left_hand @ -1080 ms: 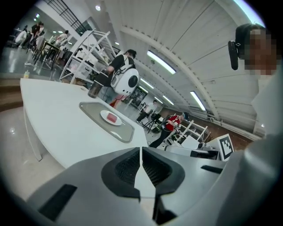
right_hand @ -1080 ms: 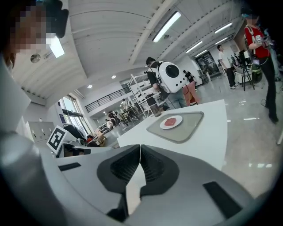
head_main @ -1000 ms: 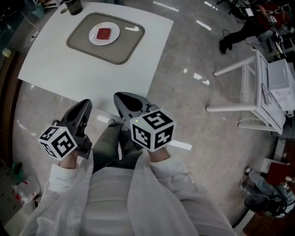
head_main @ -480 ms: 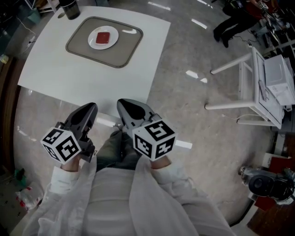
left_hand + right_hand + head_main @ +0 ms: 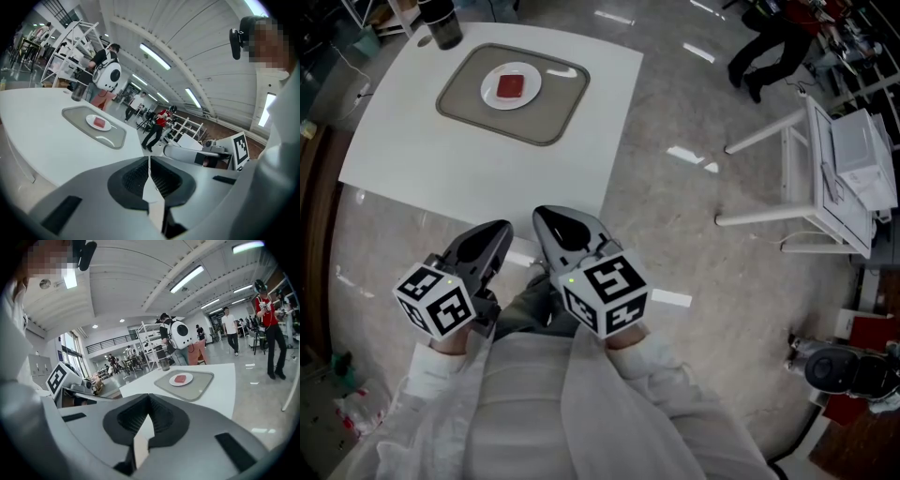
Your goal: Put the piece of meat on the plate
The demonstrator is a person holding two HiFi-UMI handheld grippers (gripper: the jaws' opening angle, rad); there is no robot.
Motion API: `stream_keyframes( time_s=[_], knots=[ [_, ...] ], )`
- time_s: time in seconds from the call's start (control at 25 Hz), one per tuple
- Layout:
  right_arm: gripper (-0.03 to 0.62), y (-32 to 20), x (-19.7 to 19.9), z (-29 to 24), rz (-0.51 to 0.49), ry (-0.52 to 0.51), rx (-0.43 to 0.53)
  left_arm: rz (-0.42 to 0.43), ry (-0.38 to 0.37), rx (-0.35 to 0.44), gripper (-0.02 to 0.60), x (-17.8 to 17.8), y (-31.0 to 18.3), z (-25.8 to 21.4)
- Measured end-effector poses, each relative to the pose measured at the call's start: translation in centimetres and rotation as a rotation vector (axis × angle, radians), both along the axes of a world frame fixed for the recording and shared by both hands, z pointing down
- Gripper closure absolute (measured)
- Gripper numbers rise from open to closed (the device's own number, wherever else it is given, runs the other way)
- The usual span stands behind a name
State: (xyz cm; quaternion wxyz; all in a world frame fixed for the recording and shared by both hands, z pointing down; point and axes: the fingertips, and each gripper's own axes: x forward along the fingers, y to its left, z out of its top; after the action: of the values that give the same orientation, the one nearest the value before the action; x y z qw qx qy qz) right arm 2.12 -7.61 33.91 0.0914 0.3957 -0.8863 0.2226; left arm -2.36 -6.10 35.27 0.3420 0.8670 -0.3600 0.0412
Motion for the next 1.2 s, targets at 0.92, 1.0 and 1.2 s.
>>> stream_keyframes(
  time_s=[0.92, 1.0, 1.2],
  knots=[
    [0.580, 0.9, -0.8, -0.7, -0.012, 0.054, 0.032, 0.037, -0.015, 0.038, 0.561, -0.1, 0.8, -0.7],
    [0.580, 0.8, -0.9, -0.7, -0.014, 0.062, 0.037, 0.039, -0.016, 0.037, 0.561, -0.2, 0.9, -0.7],
    [0.580, 0.9, -1.0, -0.9, -0.013, 0.071, 0.040, 0.049, -0.015, 0.039, 0.563, -0.2, 1.0, -0.8]
  ],
)
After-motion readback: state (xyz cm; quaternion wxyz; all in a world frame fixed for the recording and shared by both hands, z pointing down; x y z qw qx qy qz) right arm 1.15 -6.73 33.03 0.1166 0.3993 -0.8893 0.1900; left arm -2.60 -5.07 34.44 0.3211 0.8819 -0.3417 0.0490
